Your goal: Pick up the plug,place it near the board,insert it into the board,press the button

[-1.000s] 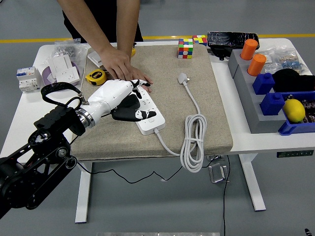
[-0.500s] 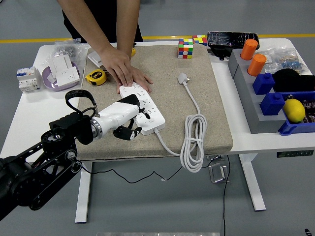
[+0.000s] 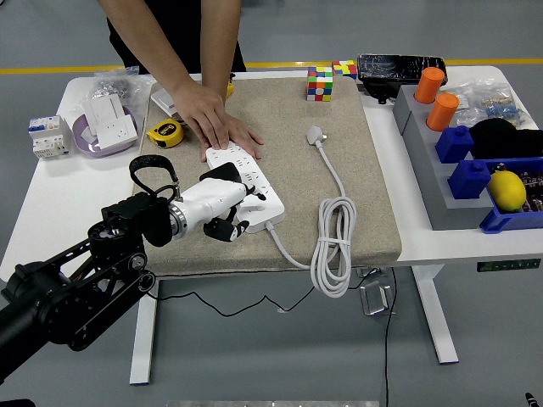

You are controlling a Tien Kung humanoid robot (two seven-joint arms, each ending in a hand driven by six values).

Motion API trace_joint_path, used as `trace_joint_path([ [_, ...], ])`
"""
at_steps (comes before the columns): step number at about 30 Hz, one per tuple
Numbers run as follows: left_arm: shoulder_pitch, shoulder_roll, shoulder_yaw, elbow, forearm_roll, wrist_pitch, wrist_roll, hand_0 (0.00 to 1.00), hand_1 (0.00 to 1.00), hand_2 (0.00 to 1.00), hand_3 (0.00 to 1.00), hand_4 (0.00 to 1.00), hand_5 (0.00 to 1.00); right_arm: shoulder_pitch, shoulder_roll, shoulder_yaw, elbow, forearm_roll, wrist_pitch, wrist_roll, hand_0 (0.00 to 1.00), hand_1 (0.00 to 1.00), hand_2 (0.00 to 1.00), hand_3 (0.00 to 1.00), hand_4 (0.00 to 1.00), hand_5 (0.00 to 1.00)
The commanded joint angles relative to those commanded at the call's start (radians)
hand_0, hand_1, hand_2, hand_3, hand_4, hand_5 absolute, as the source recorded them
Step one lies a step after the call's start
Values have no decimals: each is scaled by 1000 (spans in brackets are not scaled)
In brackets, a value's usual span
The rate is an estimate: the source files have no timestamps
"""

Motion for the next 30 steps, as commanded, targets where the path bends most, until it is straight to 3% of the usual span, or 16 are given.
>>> trace_joint_path([
  [9,-10,-12,12,70,14,24,-17,144,55,150,867,528,2,4,0,-1,0,0,0,0,941,842,780,794,998,998],
  [30,-11,-22,38,103,12,46,-28,144,53,149,863,530,2,-3,-1,-6,-1,1,-1,0,941,843,781,794,998,998],
])
